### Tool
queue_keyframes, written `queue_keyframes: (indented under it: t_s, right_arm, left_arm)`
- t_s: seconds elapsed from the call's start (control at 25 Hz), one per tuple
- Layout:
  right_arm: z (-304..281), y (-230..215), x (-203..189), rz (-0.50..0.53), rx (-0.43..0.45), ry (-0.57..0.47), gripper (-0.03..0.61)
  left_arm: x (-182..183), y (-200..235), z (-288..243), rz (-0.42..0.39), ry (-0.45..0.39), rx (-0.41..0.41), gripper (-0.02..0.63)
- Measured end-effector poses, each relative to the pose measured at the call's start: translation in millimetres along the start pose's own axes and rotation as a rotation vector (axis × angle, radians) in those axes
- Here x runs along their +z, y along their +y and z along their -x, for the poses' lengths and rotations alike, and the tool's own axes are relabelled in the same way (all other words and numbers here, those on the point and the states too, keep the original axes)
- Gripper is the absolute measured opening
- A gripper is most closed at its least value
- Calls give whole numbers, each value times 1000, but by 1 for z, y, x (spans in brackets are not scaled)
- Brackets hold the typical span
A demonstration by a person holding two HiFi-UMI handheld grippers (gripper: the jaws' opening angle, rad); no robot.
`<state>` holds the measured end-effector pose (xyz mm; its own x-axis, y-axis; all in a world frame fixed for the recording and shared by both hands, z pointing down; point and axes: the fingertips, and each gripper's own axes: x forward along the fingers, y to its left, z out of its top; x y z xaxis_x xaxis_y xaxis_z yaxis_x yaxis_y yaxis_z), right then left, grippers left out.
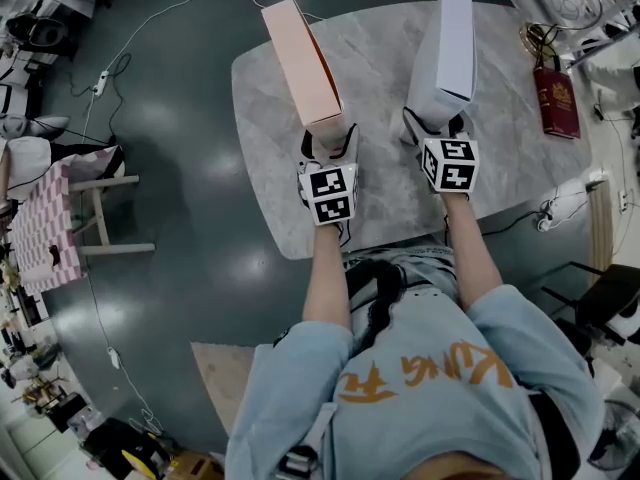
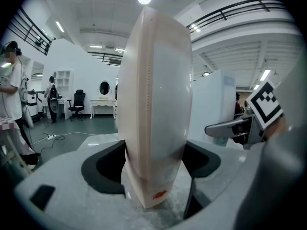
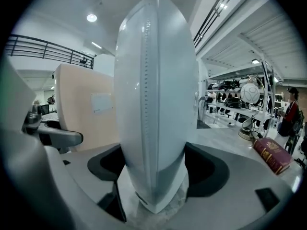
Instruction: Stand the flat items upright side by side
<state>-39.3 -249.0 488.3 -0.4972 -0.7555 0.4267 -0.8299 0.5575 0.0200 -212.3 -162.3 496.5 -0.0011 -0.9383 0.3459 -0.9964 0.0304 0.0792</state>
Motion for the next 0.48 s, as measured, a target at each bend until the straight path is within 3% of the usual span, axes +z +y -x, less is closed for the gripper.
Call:
queue_keyframes:
  t_s: [0.48]
  right_arm:
    - [-5,45,2,111,224,-7,387]
  left_arm:
    - [-6,-16,9,-1,14,7,379]
